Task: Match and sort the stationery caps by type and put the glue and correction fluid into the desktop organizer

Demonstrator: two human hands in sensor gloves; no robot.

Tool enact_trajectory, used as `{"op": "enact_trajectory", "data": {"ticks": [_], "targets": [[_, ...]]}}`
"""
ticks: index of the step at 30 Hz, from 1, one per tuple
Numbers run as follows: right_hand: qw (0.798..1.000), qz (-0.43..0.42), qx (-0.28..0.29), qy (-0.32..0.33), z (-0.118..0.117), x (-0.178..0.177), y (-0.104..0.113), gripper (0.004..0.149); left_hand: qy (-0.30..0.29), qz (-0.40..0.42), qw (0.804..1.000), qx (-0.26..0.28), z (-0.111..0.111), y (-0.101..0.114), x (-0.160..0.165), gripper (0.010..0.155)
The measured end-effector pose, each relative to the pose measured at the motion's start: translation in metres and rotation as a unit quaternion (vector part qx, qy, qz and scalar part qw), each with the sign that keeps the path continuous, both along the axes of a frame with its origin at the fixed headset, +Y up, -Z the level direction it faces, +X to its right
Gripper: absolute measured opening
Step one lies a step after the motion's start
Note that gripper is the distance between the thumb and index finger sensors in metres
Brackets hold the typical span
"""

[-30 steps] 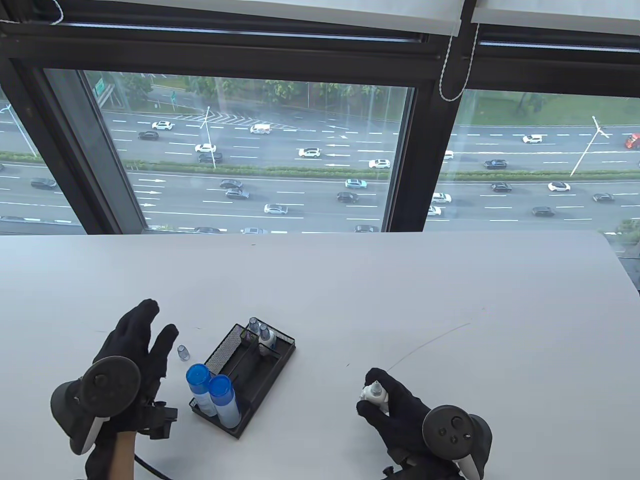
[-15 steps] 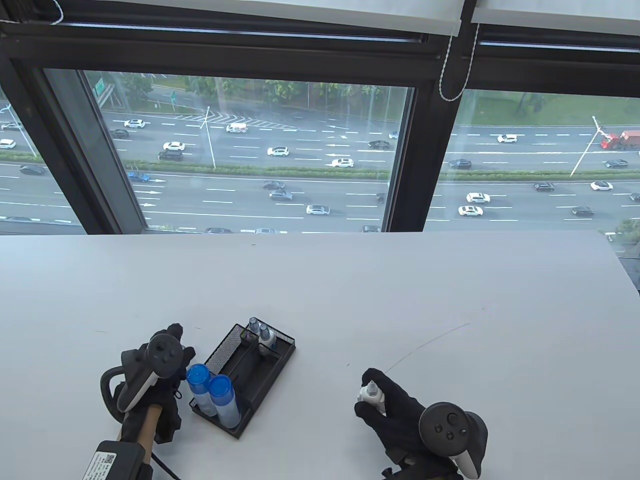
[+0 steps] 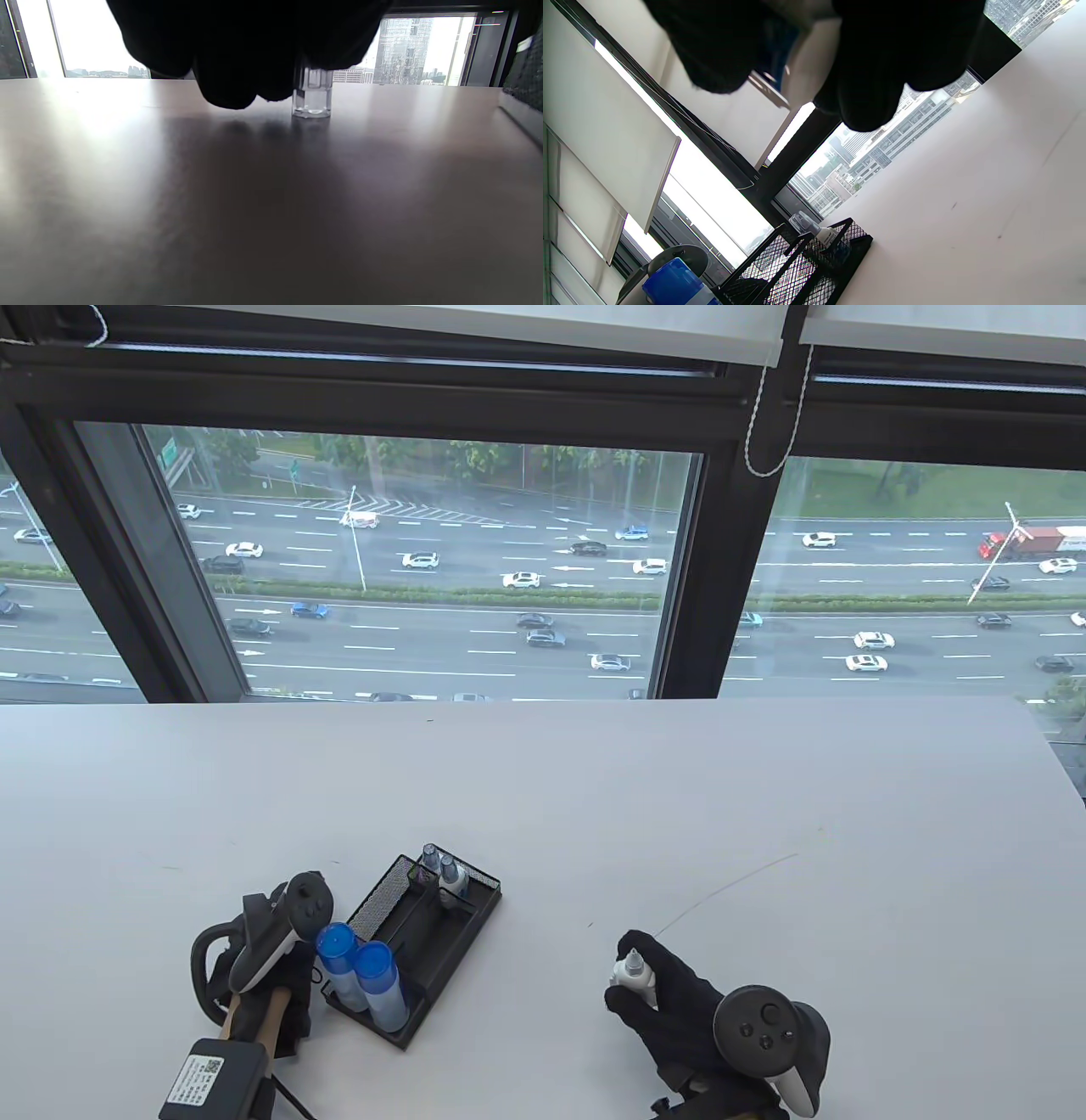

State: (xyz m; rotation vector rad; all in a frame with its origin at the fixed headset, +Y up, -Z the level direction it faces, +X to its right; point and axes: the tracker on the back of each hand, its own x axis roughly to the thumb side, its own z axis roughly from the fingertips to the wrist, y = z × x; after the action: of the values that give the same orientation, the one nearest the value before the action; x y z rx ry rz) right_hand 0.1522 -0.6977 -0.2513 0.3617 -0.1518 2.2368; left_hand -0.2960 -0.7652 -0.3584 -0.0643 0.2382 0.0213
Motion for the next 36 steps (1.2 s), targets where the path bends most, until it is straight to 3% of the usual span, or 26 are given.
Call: {"op": "enact_trajectory", "data": {"ticks": [10, 14, 17, 19, 24, 29, 32, 36], "targets": [[1.0, 0.008, 0.003, -0.003, 0.0, 0.0, 0.0, 0.061, 0.024, -0.006, 1.0, 0.018, 0.002, 0.005, -0.006, 0.049], [1.0, 0.009, 0.002, -0.002, 0.0, 0.0, 0.0, 0.061, 0.046, 0.091, 0.991, 0.088, 0.011, 0.041, -0.017, 0.049], [1.0, 0.008, -0.001, 0.003, 0.0, 0.0, 0.0, 0.061, 0.037, 0.188, 0.964, 0.187, 0.027, 0.085, -0.021, 0.049], [1.0, 0.0, -0.003, 0.009, 0.0, -0.001, 0.001, 0.059, -0.012, 0.272, 0.929, 0.249, 0.04, 0.113, -0.018, 0.049], [1.0, -0.002, 0.002, 0.018, 0.004, -0.005, 0.003, 0.059, -0.136, 0.388, 0.863, 0.295, 0.072, 0.157, 0.017, 0.049], [0.999, -0.016, 0.003, 0.028, 0.006, -0.007, 0.005, 0.059, -0.259, 0.389, 0.84, 0.274, 0.095, 0.183, 0.084, 0.049], [0.999, -0.023, 0.003, 0.031, 0.007, -0.007, 0.005, 0.059, -0.311, 0.345, 0.853, 0.24, 0.099, 0.189, 0.126, 0.049], [0.999, -0.013, 0.006, 0.035, 0.007, -0.008, 0.005, 0.059, -0.366, 0.313, 0.844, 0.237, 0.114, 0.188, 0.176, 0.048]]}}
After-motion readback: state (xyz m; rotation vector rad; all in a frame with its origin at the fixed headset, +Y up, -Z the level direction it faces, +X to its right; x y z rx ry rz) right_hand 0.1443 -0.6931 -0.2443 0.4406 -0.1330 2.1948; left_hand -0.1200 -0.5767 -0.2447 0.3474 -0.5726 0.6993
